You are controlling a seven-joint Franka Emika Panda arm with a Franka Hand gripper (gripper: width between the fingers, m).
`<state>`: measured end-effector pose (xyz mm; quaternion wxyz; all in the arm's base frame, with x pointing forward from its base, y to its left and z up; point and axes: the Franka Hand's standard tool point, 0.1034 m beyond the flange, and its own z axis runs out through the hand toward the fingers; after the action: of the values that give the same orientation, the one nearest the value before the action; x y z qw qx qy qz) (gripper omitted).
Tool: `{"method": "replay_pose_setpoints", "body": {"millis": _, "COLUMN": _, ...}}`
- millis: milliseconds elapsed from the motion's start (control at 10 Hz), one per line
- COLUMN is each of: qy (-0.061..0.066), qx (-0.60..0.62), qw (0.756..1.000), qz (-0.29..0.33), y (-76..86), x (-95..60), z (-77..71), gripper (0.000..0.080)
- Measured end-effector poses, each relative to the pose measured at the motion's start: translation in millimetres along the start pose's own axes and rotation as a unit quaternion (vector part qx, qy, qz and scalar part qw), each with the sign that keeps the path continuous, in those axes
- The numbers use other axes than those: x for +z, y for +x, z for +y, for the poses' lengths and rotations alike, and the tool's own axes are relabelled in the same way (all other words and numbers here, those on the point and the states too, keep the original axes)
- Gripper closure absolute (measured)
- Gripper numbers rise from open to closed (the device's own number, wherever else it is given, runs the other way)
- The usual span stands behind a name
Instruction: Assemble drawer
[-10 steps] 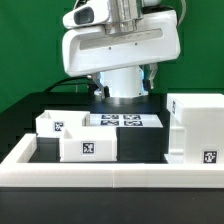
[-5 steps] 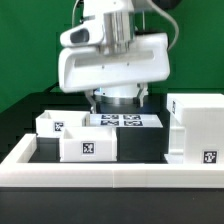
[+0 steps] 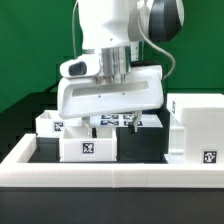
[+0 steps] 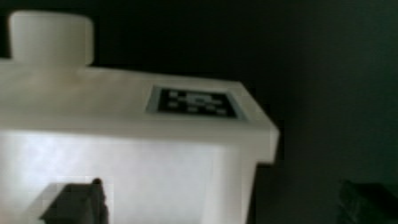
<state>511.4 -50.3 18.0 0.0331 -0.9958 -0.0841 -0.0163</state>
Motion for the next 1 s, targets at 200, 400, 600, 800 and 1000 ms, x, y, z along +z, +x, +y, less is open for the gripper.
{"method": "replay_pose_setpoints", "body": {"millis": 200, "qy": -0.007, "qx": -0.001, "qw": 1.000, "qz": 0.004, "y": -2.2, "x": 10.6, "z": 0.1, "gripper": 0.0150}}
{"method": "replay_pose_setpoints", "body": {"millis": 400, "qy": -0.008, "qx": -0.005, "qw": 1.000, "qz": 0.006, "y": -1.1, "x": 11.7, "z": -2.6, "gripper": 0.0150}}
{"method": "replay_pose_setpoints", "body": {"millis": 600, "qy": -0.008, "qx": -0.005, "qw": 1.000, "qz": 0.006, "y": -0.9, "x": 11.6, "z": -2.4, "gripper": 0.0275}}
{"method": "replay_pose_setpoints", "body": {"millis": 800, "qy": -0.008, "qx": -0.005, "qw": 1.000, "qz": 0.006, "y": -1.0, "x": 11.7, "z": -2.4, "gripper": 0.0452}}
{"method": "replay_pose_setpoints", "body": {"millis": 1000, "qy": -0.009, "qx": -0.005, "qw": 1.000, "qz": 0.006, "y": -0.8, "x": 11.6, "z": -2.3, "gripper": 0.0758}}
